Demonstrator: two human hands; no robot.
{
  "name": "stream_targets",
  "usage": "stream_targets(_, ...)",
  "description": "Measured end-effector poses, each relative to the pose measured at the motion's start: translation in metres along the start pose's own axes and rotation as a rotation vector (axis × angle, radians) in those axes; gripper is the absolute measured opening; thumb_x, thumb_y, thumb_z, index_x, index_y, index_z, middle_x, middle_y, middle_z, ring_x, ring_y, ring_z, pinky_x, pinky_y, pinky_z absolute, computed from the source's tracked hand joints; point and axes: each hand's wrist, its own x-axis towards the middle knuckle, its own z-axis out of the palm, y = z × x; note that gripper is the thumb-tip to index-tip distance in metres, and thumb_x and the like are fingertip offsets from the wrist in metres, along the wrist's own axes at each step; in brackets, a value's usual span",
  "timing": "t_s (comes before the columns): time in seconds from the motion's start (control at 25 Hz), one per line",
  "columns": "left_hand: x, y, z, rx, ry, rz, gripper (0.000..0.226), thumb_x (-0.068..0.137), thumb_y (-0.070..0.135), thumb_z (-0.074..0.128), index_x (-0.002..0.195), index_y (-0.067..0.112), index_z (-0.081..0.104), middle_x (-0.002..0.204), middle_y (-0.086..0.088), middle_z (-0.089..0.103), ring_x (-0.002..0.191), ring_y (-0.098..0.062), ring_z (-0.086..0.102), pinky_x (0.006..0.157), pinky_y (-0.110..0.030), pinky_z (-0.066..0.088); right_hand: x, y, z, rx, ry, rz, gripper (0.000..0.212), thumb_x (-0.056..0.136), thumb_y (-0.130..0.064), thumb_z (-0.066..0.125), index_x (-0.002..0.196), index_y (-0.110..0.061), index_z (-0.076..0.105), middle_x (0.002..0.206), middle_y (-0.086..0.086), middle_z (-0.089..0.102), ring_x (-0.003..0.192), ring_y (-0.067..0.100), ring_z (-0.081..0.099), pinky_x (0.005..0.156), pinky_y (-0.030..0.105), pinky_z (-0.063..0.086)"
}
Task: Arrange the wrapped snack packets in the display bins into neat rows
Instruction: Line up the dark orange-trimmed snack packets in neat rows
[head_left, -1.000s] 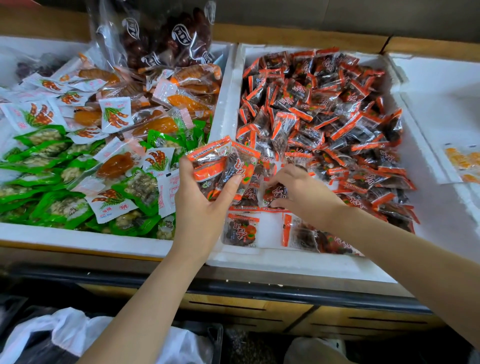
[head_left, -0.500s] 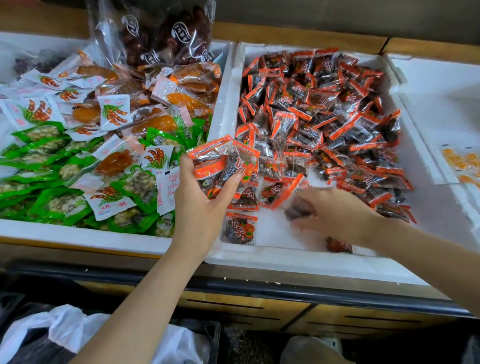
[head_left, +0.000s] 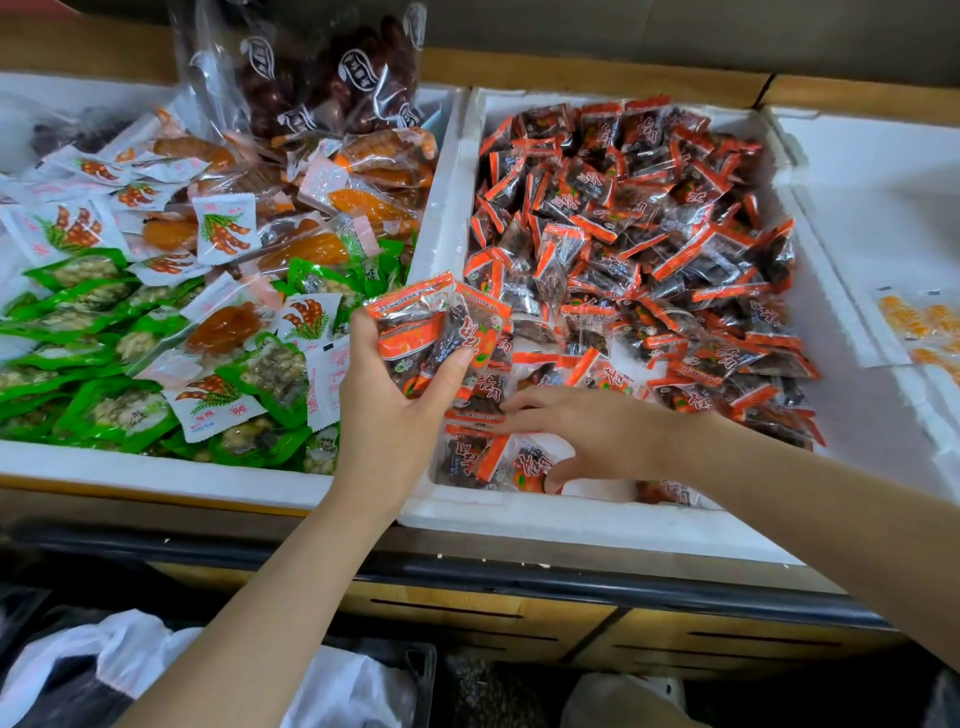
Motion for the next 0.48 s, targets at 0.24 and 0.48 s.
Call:
stream_targets(0.24,0.0,0.002,0.002,0.001,0.011,0.012,0.037,0.083,0.015,0.07,0.098,0.036,0.043,0.096,0.022,0.06,0.091,0.015,0.059,0.078,-0.002,0.042,0.013,0.005,-0.005,0.28,0.053,0.028,0.026,0.081,-0.026,0.071,0.099,-0.023,0.053,0.098,-0.001,0.059,0.083,0.013,0.054,0.073,0.029,0.043)
stream_targets(0.48,0.0,0.003,0.002,0.016,0.011,0.005,0.037,0.083,0.015,0.07,0.098,0.036,0.043,0.096,0.022,0.06,0.09,0.015,0.058,0.079,-0.001,0.042,0.008,0.014,0.014,0.726,0.157,0.325,0.018,0.083,-0.004,0.067,0.099,-0.006,0.057,0.075,0.006,0.067,0.053,0.007,0.063,0.053,0.021,0.054)
